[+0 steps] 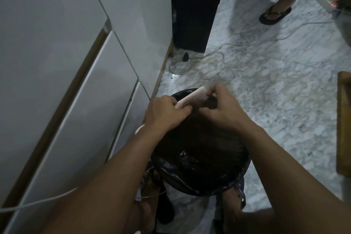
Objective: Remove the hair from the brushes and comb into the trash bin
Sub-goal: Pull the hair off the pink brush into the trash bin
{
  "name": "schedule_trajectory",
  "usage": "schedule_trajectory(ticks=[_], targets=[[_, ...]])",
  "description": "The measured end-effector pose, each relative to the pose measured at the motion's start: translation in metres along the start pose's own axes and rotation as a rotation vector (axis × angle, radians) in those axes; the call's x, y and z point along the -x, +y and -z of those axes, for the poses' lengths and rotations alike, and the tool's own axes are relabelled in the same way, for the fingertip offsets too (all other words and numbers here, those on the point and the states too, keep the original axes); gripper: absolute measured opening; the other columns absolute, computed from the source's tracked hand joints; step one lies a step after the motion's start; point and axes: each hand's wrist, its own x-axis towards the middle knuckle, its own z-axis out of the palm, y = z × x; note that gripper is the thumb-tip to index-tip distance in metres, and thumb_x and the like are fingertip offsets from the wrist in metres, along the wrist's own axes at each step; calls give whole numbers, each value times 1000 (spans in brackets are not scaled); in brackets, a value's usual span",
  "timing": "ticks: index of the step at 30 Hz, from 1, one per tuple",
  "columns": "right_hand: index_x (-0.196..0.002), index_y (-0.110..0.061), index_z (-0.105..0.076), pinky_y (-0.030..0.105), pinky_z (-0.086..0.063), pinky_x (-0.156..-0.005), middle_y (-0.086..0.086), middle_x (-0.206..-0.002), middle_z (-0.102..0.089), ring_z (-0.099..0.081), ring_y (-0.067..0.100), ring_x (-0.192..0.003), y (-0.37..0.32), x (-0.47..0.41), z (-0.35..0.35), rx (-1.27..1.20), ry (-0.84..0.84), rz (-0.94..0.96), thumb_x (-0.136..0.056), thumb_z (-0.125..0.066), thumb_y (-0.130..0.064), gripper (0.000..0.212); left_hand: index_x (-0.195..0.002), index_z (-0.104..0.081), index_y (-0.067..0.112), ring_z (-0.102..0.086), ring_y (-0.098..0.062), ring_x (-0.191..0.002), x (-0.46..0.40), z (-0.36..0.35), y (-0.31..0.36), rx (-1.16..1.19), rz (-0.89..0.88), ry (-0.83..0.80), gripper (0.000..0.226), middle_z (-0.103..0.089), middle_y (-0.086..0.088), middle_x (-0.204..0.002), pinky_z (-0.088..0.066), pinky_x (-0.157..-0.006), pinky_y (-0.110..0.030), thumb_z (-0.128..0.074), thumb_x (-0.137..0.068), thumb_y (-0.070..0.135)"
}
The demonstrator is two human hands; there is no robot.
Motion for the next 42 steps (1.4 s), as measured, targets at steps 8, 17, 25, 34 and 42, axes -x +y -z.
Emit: schedule_trajectory(ticks=[8,17,25,34,42], targets=[[-108,-18,-64,22,-50,-64,6,-87,-71,-68,20,-83,0,-2,-1,-132,182,-146,-78,-77,-17,33,-68,-64,17,-60,-20,-68,-5,-6,-5,114,-55,-20,42,-59,1,-65,-44,-56,-31,-65,-73,58],[-70,-19,-73,28,-53,-73,3,-72,-68,-68,21,-81,15,-6,11,93,93,-164,-72,-80,-13,10,-62,-59,20,-60,-28,-75,-8,5,-7,109,43,-32,39,-56,-2,-65,-39,-62,-30,-67,-77,55],[-100,-22,-57,26,-49,-71,-5,-92,-62,-62,14,-87,6,-2,3,-30,10,11,-70,-79,-22,37,-67,-70,13,-68,-25,-69,-6,6,-1,251,89,-111,33,-68,-6,-67,-59,-66,-40,-64,-67,46],[-98,-25,-78,36,-56,-83,-3,-91,-78,-71,11,-87,-1,2,-2,-20,90,118,-77,-71,-14,25,-79,-74,13,-55,-19,-48,-6,5,2,368,146,-271,19,-67,-9,-70,-41,-46,-25,-71,-79,32],[-84,-21,-79,34,-55,-85,-1,-87,-76,-69,17,-89,9,-2,9,101,-27,-61,-74,-76,-16,12,-64,-66,13,-68,-32,-70,-11,4,-2,308,172,-162,31,-73,-14,-78,-57,-67,-37,-69,-79,39]])
